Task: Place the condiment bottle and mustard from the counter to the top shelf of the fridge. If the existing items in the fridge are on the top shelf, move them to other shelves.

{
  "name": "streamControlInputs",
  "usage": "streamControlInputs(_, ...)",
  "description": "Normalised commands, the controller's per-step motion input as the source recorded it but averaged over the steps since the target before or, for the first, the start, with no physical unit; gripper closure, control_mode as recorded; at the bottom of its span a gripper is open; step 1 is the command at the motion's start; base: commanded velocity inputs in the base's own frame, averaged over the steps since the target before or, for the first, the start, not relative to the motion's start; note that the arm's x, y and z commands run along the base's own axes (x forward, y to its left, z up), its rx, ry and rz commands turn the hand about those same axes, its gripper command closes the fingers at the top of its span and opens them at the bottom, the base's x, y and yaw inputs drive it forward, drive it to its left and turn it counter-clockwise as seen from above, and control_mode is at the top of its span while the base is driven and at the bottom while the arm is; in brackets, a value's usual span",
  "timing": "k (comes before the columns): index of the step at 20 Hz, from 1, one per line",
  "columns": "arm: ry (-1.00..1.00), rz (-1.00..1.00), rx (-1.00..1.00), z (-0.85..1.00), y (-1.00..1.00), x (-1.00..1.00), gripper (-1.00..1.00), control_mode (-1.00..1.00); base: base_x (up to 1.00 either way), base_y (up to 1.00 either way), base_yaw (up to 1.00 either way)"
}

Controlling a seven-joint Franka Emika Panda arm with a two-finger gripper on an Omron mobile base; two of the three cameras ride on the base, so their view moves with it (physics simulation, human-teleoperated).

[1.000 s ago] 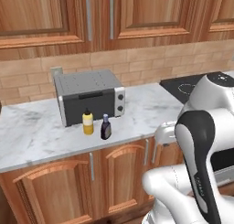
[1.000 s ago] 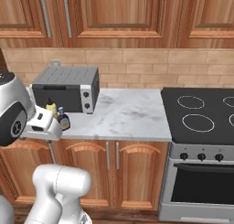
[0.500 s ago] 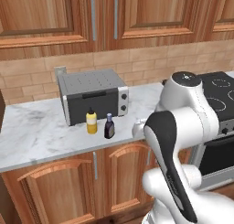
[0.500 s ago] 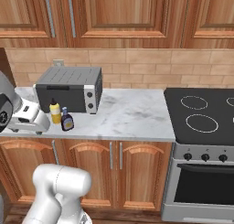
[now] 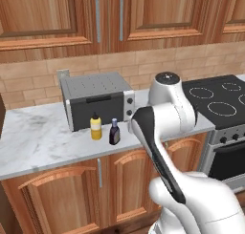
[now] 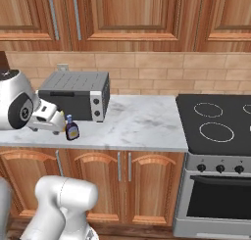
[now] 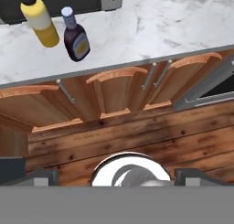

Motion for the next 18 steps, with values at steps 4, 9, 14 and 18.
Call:
streamControlInputs(4, 0.00, -0.12, 0.00, -0.48, 0.18, 0.85, -1.00, -1.00, 0.00, 0.00, 0.00)
streamControlInputs(9, 0.00, -0.13, 0.00, -0.46, 0.30, 0.80, -1.00, -1.00, 0.00, 0.00, 0.00)
streamControlInputs(14, 0.00, -0.12, 0.00, -0.34, 0.40, 0.63, -1.00, -1.00, 0.00, 0.00, 0.00)
streamControlInputs(18, 0.00, -0.08, 0.00, -0.31, 0.33, 0.54, -1.00, -1.00, 0.00, 0.00, 0.00)
